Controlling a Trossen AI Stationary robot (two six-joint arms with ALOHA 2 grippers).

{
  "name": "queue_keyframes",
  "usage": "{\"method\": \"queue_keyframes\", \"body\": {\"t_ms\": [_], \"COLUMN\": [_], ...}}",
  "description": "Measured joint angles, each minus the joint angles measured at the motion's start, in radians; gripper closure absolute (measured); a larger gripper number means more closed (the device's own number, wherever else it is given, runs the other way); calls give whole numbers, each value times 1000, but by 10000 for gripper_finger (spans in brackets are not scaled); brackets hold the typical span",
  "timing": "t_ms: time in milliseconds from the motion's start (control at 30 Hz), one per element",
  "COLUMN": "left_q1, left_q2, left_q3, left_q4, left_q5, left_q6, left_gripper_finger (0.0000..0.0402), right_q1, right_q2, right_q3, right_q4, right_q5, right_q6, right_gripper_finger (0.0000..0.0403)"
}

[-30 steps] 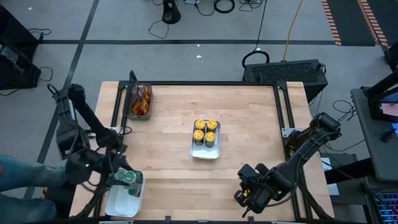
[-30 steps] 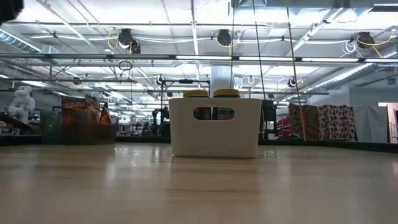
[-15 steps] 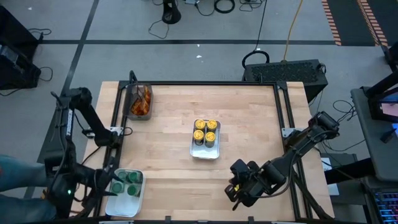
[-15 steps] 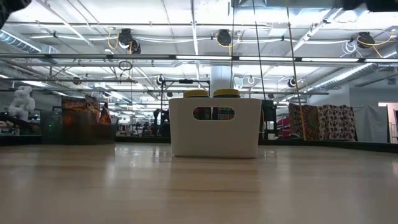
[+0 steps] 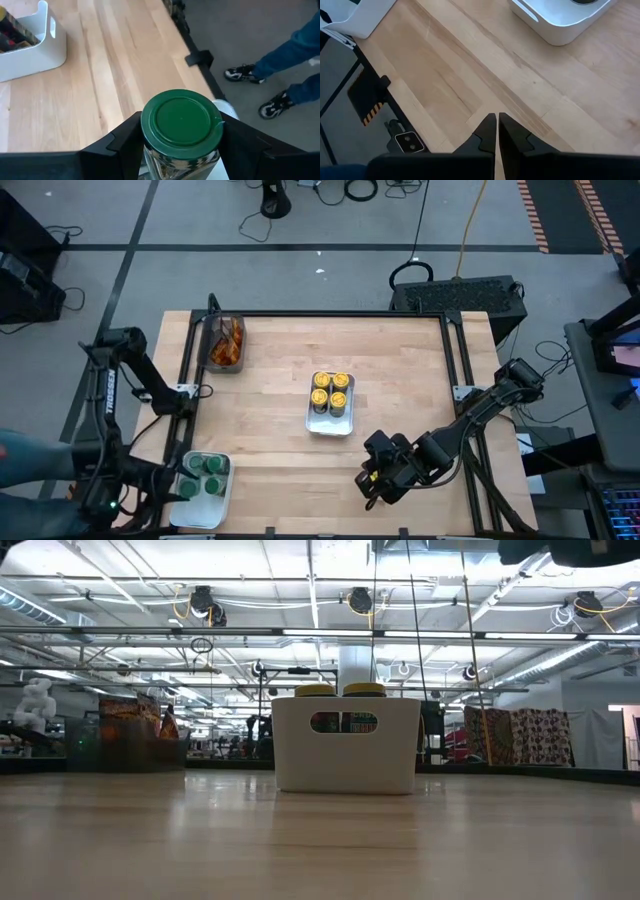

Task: Sort spices by type
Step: Put the green spice bottle into the bottom white bin

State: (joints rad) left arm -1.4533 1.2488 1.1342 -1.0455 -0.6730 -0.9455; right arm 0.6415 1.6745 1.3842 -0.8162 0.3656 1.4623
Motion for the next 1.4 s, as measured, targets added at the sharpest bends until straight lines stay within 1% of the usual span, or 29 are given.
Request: {"method": "queue_keyframes", "body": {"t_ms": [233, 533, 1000, 1167, 1267, 1400], "left_q1": [-20, -26, -25, -20, -13, -13], "left_q2": [-4, -5, 1, 1, 1, 3], "left_q3": [-108, -144, -274, -280, -280, -280], "left_q4": [116, 134, 270, 273, 249, 246], "left_q5": [18, 22, 56, 59, 79, 83], "left_q6": [-46, -59, -56, -55, -101, -115], "left_gripper_finger": [190, 190, 190, 190, 190, 190], "right_q1": [0, 0, 0, 0, 0, 0], "right_q2": [0, 0, 1, 1, 1, 1], "right_q3": [0, 0, 0, 0, 0, 0], "right_q4": [1, 0, 0, 0, 0, 0], "right_q5": [-5, -5, -5, -6, -6, -5], "right_q6": [-9, -17, -17, -19, -27, -34], "right_gripper_finger": [403, 403, 403, 403, 403, 403]}}
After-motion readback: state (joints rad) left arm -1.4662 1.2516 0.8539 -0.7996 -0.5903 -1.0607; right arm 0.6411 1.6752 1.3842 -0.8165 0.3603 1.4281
